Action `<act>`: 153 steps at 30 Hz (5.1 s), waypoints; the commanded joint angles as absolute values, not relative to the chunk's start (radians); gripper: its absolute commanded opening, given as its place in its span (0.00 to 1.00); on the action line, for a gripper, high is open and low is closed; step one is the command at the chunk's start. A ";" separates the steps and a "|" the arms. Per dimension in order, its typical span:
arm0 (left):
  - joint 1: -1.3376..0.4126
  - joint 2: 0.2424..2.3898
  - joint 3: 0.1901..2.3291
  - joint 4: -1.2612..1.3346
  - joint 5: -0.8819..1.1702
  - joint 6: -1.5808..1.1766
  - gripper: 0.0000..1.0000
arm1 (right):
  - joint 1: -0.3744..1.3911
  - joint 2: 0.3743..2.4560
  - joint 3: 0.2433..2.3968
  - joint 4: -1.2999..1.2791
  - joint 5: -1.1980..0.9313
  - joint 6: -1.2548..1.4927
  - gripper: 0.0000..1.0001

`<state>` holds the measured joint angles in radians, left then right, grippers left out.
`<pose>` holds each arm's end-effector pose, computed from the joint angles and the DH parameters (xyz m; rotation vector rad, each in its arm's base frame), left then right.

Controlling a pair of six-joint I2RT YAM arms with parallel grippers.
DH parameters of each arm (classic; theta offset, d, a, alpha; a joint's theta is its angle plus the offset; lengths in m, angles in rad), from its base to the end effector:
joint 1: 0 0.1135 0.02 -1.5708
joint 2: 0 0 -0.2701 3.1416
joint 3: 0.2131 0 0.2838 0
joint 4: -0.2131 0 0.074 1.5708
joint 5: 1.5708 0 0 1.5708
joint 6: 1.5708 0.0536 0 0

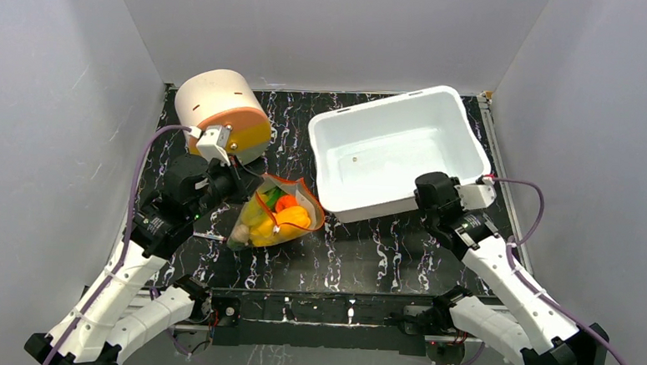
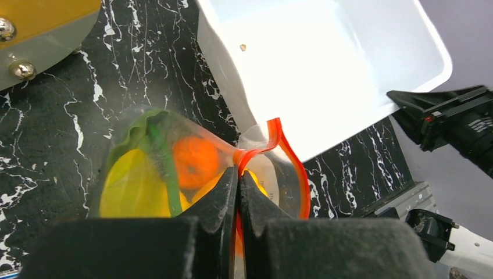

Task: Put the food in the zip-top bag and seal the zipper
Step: Pick up the bin at the center of the board, then place the bin at the center of the board, then zip the zipper food storage bag at the center of the board.

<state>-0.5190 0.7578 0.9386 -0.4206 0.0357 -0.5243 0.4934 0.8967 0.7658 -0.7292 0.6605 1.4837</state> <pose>0.1812 -0.1057 0.3778 0.0214 1.8790 -0.7640 0.2006 0.0706 0.2597 1.2962 1.8092 0.2681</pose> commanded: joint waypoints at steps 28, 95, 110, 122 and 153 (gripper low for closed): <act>-0.521 0.707 0.976 -0.393 0.035 -0.446 0.00 | 0.083 1.454 1.346 -0.833 0.348 -0.298 0.00; -0.521 0.909 0.943 -0.112 0.544 -0.153 0.00 | 0.441 0.888 1.037 -0.207 -0.592 0.083 0.61; -0.521 0.903 0.919 -0.072 0.585 -0.198 0.00 | 1.054 1.156 1.103 -0.279 -0.001 0.037 0.61; -0.521 0.923 0.921 -0.105 0.667 -0.163 0.00 | 1.069 1.115 1.071 -0.283 0.124 -0.056 0.61; -0.522 0.652 0.711 -0.299 0.963 0.431 0.65 | 0.903 1.098 0.924 -0.108 0.174 0.355 0.00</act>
<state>-0.5201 0.6975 0.7902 -0.2821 0.8688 0.2611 0.9131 1.0698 0.8593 -0.2047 0.1520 0.2672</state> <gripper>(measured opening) 0.636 0.009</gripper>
